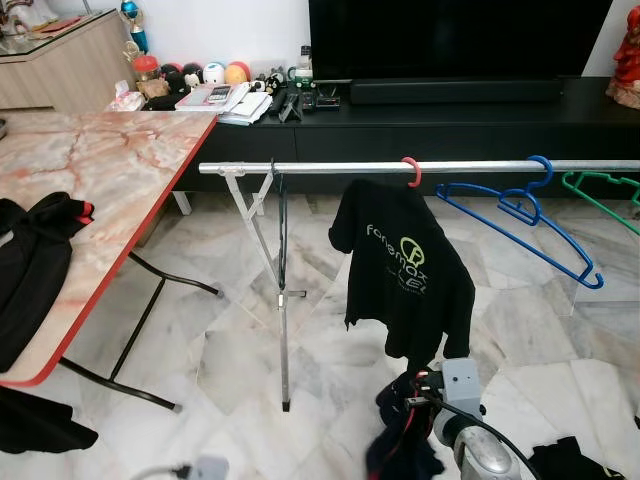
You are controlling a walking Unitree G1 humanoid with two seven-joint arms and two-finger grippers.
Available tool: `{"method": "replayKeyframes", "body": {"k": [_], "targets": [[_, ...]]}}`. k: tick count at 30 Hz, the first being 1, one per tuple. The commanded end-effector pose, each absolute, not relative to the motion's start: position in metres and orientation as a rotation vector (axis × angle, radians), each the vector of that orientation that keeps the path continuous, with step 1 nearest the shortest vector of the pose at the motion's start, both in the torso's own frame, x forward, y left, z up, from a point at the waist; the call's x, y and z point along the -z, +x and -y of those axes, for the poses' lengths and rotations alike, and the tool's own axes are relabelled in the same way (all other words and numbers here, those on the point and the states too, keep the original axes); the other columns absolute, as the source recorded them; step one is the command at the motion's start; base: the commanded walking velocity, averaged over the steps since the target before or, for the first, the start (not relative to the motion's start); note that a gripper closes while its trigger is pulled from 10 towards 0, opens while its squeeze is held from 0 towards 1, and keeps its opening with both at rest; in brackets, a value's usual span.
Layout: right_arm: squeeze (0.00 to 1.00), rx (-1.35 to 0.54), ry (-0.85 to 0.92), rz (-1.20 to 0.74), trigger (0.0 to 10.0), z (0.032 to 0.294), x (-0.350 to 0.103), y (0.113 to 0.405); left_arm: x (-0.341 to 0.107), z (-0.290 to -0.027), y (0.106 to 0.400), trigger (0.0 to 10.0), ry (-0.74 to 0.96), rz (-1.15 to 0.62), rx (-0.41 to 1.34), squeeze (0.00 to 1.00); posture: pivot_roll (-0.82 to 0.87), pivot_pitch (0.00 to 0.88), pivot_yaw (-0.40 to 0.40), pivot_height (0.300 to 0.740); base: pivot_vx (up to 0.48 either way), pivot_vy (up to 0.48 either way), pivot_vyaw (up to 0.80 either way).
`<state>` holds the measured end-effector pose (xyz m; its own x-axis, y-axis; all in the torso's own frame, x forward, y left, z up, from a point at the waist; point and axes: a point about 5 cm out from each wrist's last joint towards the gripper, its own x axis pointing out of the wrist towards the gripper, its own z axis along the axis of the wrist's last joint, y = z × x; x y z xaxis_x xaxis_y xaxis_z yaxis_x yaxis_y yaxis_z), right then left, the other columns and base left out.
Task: Hang hanger
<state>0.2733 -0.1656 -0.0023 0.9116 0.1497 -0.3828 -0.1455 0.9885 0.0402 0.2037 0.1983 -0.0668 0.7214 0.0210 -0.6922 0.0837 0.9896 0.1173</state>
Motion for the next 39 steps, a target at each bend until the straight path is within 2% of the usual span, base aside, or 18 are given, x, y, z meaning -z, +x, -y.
{"method": "replayKeyframes", "body": {"k": [1, 3, 8, 13, 15, 19, 23, 26, 33, 39], "targets": [[0.0, -0.152, 0.004, -0.387, 10.0, 0.167, 0.003, 0.273, 0.041, -0.215, 0.233, 10.0, 0.173, -0.609, 0.01, 0.0, 0.07, 0.099, 0.063, 0.74, 0.0, 0.0, 0.0], [0.0, -0.154, 0.001, -0.392, 10.0, 0.167, 0.004, 0.271, 0.012, -0.22, 0.261, 10.0, 0.181, -0.421, -0.035, 0.0, 0.07, 0.093, 0.064, 0.74, 0.0, 0.0, 0.0], [0.0, -0.151, -0.002, -0.393, 10.0, 0.167, 0.005, 0.27, -0.015, -0.217, 0.281, 10.0, 0.192, -0.251, -0.026, 0.0, 0.06, 0.084, 0.068, 0.74, 0.0, 0.0, 0.0], [0.0, -0.136, 0.002, -0.382, 10.0, 0.17, 0.006, 0.268, -0.032, -0.205, 0.282, 10.0, 0.144, -0.128, 0.018, 0.0, 0.06, 0.072, 0.074, 0.74, 0.0, 0.0, 0.0], [0.0, -0.12, 0.008, -0.369, 10.0, 0.174, 0.004, 0.268, -0.039, -0.2, 0.27, 10.0, 0.098, -0.075, 0.031, 0.0, 0.06, 0.062, 0.073, 0.74, 0.0, 0.0, 0.0], [0.0, -0.079, -0.007, -0.308, 10.0, 0.18, -0.003, 0.271, -0.044, -0.197, 0.257, 10.0, 0.076, -0.043, 0.048, 0.0, 0.08, 0.058, 0.071, 0.74, 0.0, 0.0, 0.0], [0.0, 0.054, 0.038, -0.127, 10.0, 0.193, -0.029, 0.28, -0.043, -0.197, 0.244, 10.0, 0.09, -0.064, 0.053, 0.0, 0.08, 0.046, 0.074, 0.74, 0.0, 0.0, 0.0], [0.0, 0.048, 0.053, -0.052, 10.0, 0.193, -0.041, 0.28, -0.046, -0.196, 0.242, 10.0, 0.079, -0.075, 0.056, 0.0, 0.08, 0.039, 0.076, 0.74, 0.0, 0.0, 0.0], [0.0, 0.039, 0.054, -0.058, 10.0, 0.19, -0.036, 0.275, -0.056, -0.185, 0.252, 10.0, 0.053, -0.059, 0.09, 0.0, 0.08, 0.041, 0.078, 0.74, 0.0, 0.0, 0.0], [0.0, 0.013, 0.072, -0.029, 10.0, 0.183, -0.044, 0.279, -0.063, -0.183, 0.256, 10.0, 0.041, -0.045, 0.089, 0.0, 0.09, 0.077, 0.071, 0.74, 0.0, 0.0, 0.0]]}}
